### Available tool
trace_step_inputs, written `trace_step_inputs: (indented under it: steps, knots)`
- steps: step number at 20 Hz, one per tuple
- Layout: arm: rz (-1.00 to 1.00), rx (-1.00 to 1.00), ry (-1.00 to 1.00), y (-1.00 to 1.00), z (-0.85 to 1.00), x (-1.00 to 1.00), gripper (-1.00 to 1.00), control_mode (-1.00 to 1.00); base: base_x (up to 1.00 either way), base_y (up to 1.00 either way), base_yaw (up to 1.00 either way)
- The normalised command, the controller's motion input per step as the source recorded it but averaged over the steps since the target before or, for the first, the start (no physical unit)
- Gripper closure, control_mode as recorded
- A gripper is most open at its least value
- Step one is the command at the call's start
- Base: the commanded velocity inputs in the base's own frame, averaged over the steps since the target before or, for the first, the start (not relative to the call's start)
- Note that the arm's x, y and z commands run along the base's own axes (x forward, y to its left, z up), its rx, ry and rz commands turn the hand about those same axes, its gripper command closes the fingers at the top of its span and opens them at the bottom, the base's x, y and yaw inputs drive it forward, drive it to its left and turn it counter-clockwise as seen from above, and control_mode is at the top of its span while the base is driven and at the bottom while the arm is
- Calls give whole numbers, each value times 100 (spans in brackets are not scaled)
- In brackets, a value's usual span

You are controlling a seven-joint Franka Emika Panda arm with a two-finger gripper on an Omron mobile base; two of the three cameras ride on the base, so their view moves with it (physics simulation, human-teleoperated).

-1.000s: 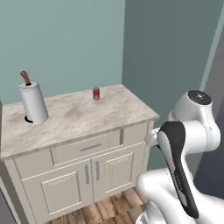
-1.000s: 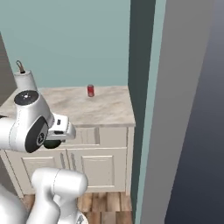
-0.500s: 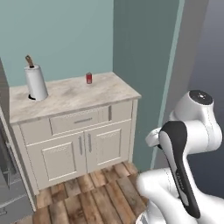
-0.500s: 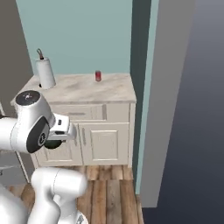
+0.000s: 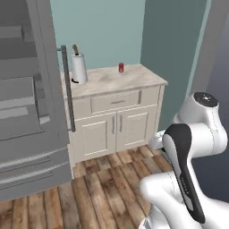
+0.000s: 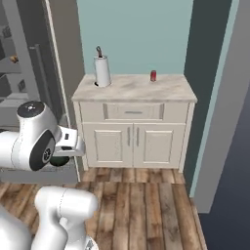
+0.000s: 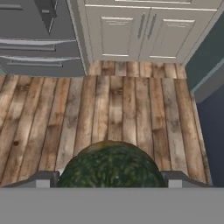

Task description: Place the bell pepper and squash inside the fridge drawer. Close the drawer after placing the vegetables.

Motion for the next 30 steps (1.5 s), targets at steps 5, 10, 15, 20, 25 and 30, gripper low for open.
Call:
trace_step_inputs:
  steps: [5, 10, 15, 20, 25, 30]
  knots:
    - [0, 0, 0, 0, 0, 0, 100, 100, -53, 100, 24]
    - [0, 0, 0, 0, 0, 0, 100, 100, -3, 100, 25]
    - [0, 0, 0, 0, 0, 0, 100, 100, 29, 100, 14]
    - [0, 0, 0, 0, 0, 0, 100, 100, 71, 88, 4]
    - [0, 0, 0, 0, 0, 0, 100, 100, 89, 54, 0]
    - [0, 0, 0, 0, 0, 0, 100, 100, 81, -1, 0]
